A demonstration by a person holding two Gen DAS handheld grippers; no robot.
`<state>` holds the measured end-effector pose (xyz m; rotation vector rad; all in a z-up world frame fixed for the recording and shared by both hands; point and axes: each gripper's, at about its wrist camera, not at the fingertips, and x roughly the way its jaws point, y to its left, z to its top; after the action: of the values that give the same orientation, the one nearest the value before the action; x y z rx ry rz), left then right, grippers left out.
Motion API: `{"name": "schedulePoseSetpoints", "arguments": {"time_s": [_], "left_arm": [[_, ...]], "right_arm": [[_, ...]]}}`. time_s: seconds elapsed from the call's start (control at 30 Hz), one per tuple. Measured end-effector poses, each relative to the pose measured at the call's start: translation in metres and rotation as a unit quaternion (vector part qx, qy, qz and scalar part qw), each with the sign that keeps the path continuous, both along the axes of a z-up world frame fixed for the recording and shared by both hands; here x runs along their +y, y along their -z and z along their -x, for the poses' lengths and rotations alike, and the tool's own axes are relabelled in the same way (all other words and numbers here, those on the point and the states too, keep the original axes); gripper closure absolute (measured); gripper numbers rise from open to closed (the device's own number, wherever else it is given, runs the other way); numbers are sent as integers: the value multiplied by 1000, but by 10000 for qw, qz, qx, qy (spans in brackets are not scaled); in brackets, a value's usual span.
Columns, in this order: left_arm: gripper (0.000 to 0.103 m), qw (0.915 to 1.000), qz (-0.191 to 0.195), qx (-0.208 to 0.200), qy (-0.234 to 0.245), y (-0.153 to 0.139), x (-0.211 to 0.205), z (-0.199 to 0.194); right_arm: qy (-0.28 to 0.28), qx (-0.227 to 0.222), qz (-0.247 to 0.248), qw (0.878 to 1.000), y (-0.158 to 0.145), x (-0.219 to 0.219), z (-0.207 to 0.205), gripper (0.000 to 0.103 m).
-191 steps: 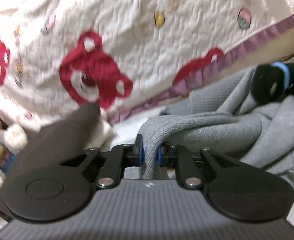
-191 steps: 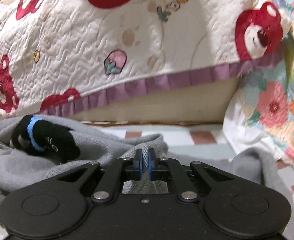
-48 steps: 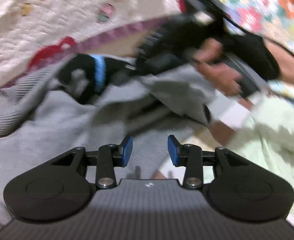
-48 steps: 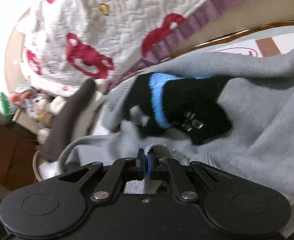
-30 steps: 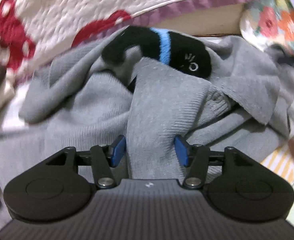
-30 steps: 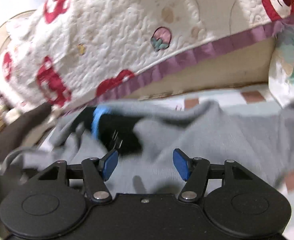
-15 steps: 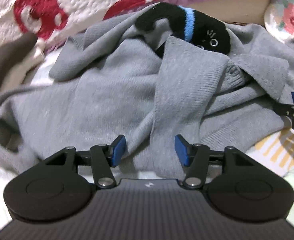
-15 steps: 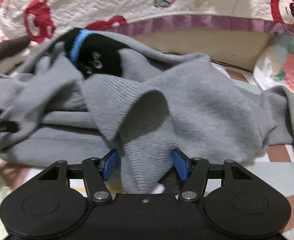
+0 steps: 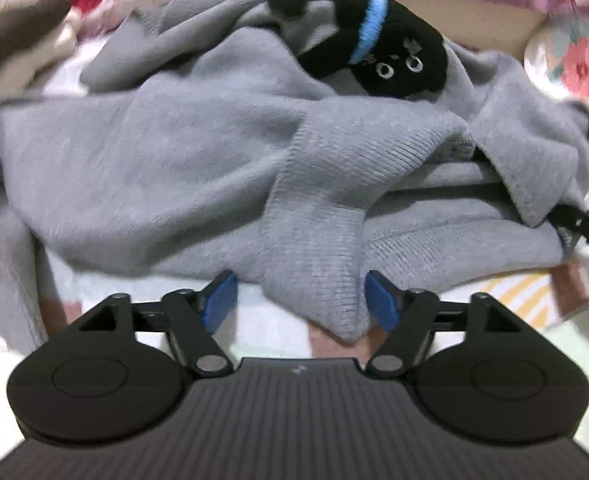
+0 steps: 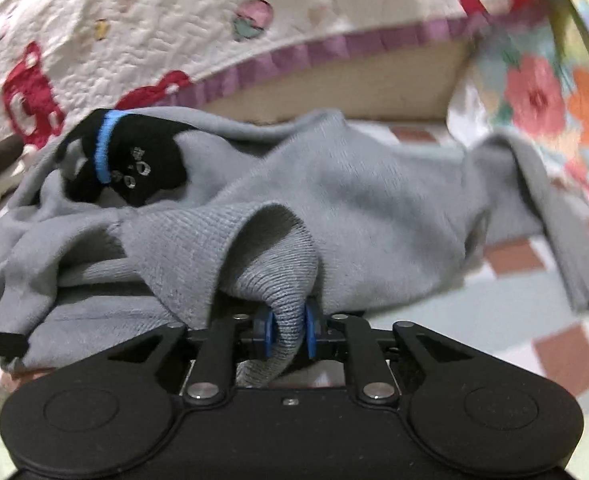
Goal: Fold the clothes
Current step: 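Grasp the sweater cuff with the left gripper while the right gripper holds the hem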
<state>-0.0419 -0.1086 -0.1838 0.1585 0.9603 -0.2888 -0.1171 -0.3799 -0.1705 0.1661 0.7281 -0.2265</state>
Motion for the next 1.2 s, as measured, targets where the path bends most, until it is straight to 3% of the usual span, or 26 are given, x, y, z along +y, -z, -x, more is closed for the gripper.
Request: {"name": "schedulePoseSetpoints", "arguments": {"time_s": [0.03,0.1,0.13,0.17,0.2,0.23,0.3,0.33,0.37,0.4,0.43,0.47,0.5,0.63,0.73,0.8,0.87,0.97,1.07,1.13,1.2], "left_arm": [[20,10000,-42,-74,13,2,-3,0],[18,9998,-11,-176,-15,3,-5,-2],[21,9997,26,-219,-39,4,-5,-3],[42,9996,47,-288,0,3,-5,-4],[72,9992,47,-390,115,1,-6,-4],[83,9988,27,-455,198,-1,-5,-4],[88,9983,-62,-498,285,-6,-4,-3],[89,9981,-107,-519,329,-9,-4,-2],[89,9972,-167,-607,414,-14,-4,2],[90,9951,-244,-778,551,-23,-5,9],[90,9926,-322,-948,687,-32,-6,16],[92,9895,-399,-1118,823,-41,-7,23],[93,9862,-435,-1269,967,-52,-7,31],[93,9827,-192,-1230,1370,-97,4,52],[93,9839,99,-807,1591,-122,19,66],[93,9840,375,-488,1675,-133,32,73],[93,9843,534,-174,1675,-130,43,80],[91,9874,390,285,1505,-95,46,84],[85,9900,238,639,1236,-56,43,83],[81,9915,216,763,1027,-39,43,85],[65,9937,90,531,987,-36,42,90]], "right_arm": [[70,50,-93,9999,3,-2,1,79],[253,118,-169,9995,6,-2,6,52],[353,158,-213,9990,8,-3,8,47],[459,209,-345,9981,11,-4,10,38],[509,139,-443,9976,13,-4,12,32],[513,80,-455,9976,15,-1,12,29],[398,-25,-360,9986,19,8,9,13],[345,-64,-209,9992,21,13,8,14],[271,-80,-44,9996,22,18,6,21],[166,-172,-28,9997,21,20,6,54],[79,-243,-103,9996,17,18,5,75],[71,-256,-166,9995,13,15,4,85],[111,-322,-176,9993,7,12,6,88],[15,-963,-173,9952,-44,9,34,88],[-247,-1352,-138,9904,-93,15,69,89],[-411,-1356,-102,9899,-119,23,98,89],[-446,-1204,-149,9916,-125,27,121,89],[-396,-514,-239,9976,-92,24,128,89],[-186,62,-879,9959,-41,13,121,88],[-113,139,-905,9957,-29,15,122,85],[-103,146,-870,9960,-24,19,125,77]]}}
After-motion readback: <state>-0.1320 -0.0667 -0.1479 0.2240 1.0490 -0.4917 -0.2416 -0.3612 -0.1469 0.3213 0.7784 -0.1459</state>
